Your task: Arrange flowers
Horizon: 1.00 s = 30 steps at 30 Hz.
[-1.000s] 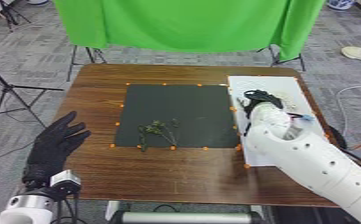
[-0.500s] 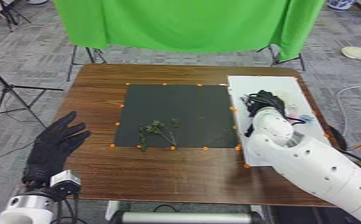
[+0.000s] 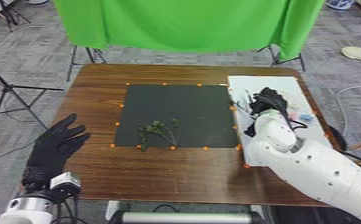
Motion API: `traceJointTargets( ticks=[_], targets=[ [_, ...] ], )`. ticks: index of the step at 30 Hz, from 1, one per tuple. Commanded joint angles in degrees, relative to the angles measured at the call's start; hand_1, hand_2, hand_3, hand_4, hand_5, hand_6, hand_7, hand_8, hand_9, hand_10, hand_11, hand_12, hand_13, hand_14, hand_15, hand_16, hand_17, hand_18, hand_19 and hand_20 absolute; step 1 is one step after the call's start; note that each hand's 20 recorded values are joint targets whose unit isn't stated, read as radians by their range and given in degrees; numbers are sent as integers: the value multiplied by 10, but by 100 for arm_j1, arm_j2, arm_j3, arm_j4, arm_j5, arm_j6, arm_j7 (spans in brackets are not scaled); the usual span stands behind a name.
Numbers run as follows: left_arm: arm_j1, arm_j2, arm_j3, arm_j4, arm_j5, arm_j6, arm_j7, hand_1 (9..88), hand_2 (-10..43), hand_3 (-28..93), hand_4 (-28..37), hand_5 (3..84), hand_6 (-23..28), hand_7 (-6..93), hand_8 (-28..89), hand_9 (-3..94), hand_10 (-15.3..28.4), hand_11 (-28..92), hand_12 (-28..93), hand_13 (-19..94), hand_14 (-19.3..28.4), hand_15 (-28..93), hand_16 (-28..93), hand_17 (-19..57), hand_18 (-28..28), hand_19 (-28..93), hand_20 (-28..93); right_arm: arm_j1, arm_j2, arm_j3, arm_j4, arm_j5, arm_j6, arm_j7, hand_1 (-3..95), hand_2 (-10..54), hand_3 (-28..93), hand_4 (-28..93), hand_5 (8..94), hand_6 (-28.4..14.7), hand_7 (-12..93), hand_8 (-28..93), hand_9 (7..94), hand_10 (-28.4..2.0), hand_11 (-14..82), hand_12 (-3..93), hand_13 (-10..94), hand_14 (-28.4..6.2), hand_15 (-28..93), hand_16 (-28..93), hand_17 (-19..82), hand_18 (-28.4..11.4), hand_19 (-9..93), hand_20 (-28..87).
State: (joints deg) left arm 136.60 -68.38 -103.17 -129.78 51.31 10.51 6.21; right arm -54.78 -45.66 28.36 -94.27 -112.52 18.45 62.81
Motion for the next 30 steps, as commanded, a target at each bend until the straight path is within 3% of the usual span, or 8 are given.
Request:
traceJointTargets(
  ticks=[1, 11, 14, 20, 30],
  targets=[
    [187, 22, -8, -61, -41, 107, 62, 237, 51, 810, -223, 345, 86, 155, -105, 340, 201, 293, 99, 249, 266, 527, -95, -120, 232, 552, 33, 316, 28, 60, -218, -284, 237, 124, 479, -95, 900, -283, 877, -40, 284, 228, 831, -141, 531, 309, 799, -102, 865, 192, 393, -284, 932, 527],
    [328, 189, -134, -158, -66, 225, 175, 238, 52, 808, -222, 345, 86, 156, -105, 341, 202, 294, 99, 249, 265, 527, -95, -120, 231, 553, 33, 553, -391, 199, -760, -392, -91, 246, 474, -95, 911, -283, 886, -41, 275, 231, 838, -143, 531, 308, 807, -102, 865, 192, 406, -284, 932, 541],
    [371, 250, -160, -189, -92, 268, 212, 237, 51, 809, -222, 345, 87, 156, -105, 341, 202, 294, 99, 249, 265, 527, -95, -120, 231, 553, 33, 223, -691, 529, -1012, -466, -200, 263, 472, -95, 914, -283, 889, -39, 271, 232, 841, -143, 529, 307, 813, -103, 864, 191, 411, -284, 932, 545],
    [358, 226, -197, -195, -60, 240, 114, 238, 52, 809, -223, 345, 87, 155, -105, 341, 202, 293, 98, 249, 266, 528, -94, -120, 231, 552, 32, -611, -1267, 1051, -1423, -552, -461, 253, 474, -95, 910, -283, 892, -43, 264, 233, 839, -146, 533, 309, 806, -112, 868, 195, 403, -284, 932, 552],
    [378, 198, -230, -211, -40, 210, 55, 237, 52, 808, -221, 345, 87, 152, -104, 341, 202, 294, 99, 249, 266, 527, -95, -120, 232, 552, 33, -1095, -1327, 972, -1585, -593, -684, 266, 478, -95, 904, -283, 890, -45, 263, 231, 834, -149, 540, 306, 802, -115, 873, 191, 398, -284, 932, 556]
  ],
)
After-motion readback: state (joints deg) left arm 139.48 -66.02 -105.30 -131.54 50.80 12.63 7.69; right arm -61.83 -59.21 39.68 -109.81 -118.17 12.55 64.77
